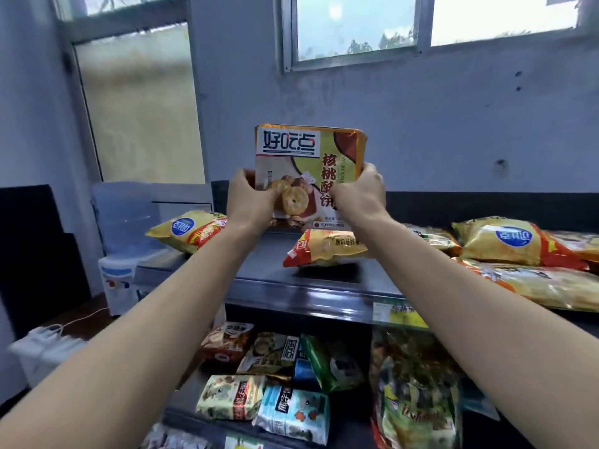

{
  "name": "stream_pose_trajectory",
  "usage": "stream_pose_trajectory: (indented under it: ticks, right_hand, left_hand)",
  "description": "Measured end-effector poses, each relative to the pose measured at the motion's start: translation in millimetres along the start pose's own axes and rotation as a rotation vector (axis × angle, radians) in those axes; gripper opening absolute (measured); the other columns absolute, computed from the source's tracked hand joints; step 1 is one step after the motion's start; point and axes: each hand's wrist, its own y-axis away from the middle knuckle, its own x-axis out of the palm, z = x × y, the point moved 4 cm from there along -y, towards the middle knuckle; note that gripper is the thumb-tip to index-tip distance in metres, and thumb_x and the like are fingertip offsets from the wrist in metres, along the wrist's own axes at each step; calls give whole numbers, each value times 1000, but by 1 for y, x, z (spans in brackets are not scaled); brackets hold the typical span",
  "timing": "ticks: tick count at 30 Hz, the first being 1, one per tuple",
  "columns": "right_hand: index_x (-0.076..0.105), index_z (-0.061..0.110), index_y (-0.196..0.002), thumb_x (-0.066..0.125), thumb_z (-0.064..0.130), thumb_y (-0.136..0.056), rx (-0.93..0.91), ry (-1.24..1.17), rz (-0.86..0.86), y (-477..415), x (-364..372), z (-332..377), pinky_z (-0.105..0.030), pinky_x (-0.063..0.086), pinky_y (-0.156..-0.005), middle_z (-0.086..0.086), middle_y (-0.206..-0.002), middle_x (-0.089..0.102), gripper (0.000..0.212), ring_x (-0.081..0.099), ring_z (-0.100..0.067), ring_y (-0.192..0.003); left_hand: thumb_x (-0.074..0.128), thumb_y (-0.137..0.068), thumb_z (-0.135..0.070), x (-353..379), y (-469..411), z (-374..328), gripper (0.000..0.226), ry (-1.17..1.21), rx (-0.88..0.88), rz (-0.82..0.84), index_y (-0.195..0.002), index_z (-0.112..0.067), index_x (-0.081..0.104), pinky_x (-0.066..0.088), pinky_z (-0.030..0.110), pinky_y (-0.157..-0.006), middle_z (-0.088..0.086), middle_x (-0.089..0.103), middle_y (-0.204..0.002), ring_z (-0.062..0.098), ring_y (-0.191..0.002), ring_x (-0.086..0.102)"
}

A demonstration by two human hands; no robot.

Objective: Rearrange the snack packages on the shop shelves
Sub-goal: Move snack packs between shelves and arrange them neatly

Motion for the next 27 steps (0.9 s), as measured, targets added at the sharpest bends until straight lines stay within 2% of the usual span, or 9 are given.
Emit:
stream_pose_trajectory:
  ticks: [6, 8, 11, 13, 17, 21, 24, 27]
  right_hand:
    - [44, 14, -122, 54, -2, -80, -25, -27, 56, -43, 29, -15, -43, 55, -85, -11, -119, 54, 46, 60, -26, -99]
    - [45, 16, -123, 54, -2, -80, -33, -20, 74, -52, 41, -21, -43, 55, -84, -11, -118, 54, 47, 61, -27, -97]
    - [45, 16, -122, 53, -1, -80, -33, -20, 97, -62, 63, -24, -43, 55, -84, -12, -119, 54, 46, 61, -28, -97]
    - [45, 16, -120, 54, 0, -80, -22, -15, 100, -67, 80, -25, -44, 55, -85, -13, -119, 53, 44, 61, -29, -97]
    - [45, 14, -122, 54, -1, -79, -2, -12, 86, -76, 112, -24, -44, 55, -85, -13, -120, 53, 46, 61, -30, -98]
    - [42, 11, -129, 55, -1, -79, 17, 17, 43, -84, 130, -28, -43, 54, -87, -13, -123, 52, 52, 59, -29, -102]
    - [40, 10, -133, 54, -1, -79, 32, 46, 2, -88, 132, -33, -43, 54, -89, -14, -126, 52, 57, 58, -29, -106]
    - [43, 11, -128, 53, -2, -79, 40, 47, -42, -91, 127, -35, -44, 54, -87, -13, -122, 53, 52, 59, -30, -104]
  left_hand:
    - [67, -83, -7, 6, -44, 29, 26, -16, -19, -6, -95, -18, 46, 56, 38, -78, 3, 59, -100, 21, -96, 60]
    - [66, -82, -4, 3, -57, 42, 23, -26, -34, 7, -88, -18, 48, 58, 38, -69, 4, 61, -94, 22, -87, 63]
    - [62, -82, 2, -7, -76, 54, 25, -41, -39, 38, -76, -19, 48, 49, 23, -41, 3, 58, -76, 17, -61, 56]
    - [59, -82, 4, -17, -88, 60, 25, -61, -41, 68, -75, -18, 48, 45, 22, -36, 4, 56, -74, 18, -56, 53]
    - [59, -83, 4, -33, -111, 73, 24, -63, -40, 132, -78, -16, 48, 47, 22, -39, 3, 57, -78, 16, -58, 55]
    - [60, -83, 1, -40, -133, 85, 16, -74, -27, 186, -89, -11, 52, 53, 35, -57, 6, 58, -83, 20, -66, 58]
    - [60, -84, -2, -35, -142, 93, 16, -65, -18, 250, -96, -8, 51, 55, 37, -60, 6, 59, -87, 23, -76, 62]
    - [58, -85, 0, -26, -147, 100, 16, -62, -15, 296, -98, -7, 51, 58, 39, -66, 8, 61, -92, 23, -84, 63]
